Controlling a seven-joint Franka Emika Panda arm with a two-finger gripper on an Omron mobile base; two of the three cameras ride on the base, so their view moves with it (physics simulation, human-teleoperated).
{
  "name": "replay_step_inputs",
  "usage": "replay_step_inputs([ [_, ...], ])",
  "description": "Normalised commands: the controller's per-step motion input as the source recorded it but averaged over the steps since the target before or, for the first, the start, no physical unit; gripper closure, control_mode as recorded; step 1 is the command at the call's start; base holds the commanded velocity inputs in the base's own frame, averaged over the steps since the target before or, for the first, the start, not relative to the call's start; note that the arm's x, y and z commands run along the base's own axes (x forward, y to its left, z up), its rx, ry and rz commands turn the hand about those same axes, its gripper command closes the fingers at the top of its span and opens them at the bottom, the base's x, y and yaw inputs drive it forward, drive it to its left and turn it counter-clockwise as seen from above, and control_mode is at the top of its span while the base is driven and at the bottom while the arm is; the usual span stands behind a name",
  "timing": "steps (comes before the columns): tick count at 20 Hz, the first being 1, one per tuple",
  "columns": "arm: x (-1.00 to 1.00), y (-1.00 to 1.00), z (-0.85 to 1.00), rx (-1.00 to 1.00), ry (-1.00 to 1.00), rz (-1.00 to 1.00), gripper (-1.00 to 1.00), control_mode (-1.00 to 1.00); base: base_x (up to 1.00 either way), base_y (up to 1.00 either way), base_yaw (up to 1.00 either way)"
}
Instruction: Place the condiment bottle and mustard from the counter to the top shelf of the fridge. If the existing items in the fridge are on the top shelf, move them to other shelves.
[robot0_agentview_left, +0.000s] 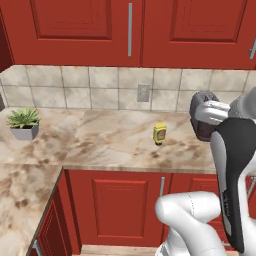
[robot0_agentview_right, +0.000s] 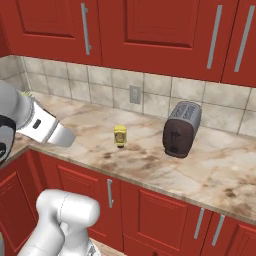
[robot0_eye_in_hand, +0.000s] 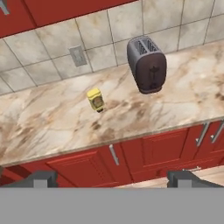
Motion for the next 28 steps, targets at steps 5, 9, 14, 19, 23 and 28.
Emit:
replay_step_inputs([
  [5,0.65,-0.11,-0.53,0.0,0.11,0.01,-1.0,-1.0,0.0,0.0,0.0],
  [9,0.97,-0.13,-0.56,0.0,0.04,0.1,-1.0,-1.0,0.0,0.0,0.0],
  [14,0.74,-0.19,-0.56,0.0,0.0,0.22,-1.0,-1.0,0.0,0.0,0.0],
  [19,0.89,-0.04,-0.44,0.0,0.03,0.11,-1.0,-1.0,0.0,0.0,0.0],
  [23,0.9,0.03,-0.33,0.0,0.09,0.02,-1.0,-1.0,0.0,0.0,0.0],
  [28,0.63,0.0,-0.48,0.0,0.11,0.0,-1.0,-1.0,0.0,0.0,0.0],
])
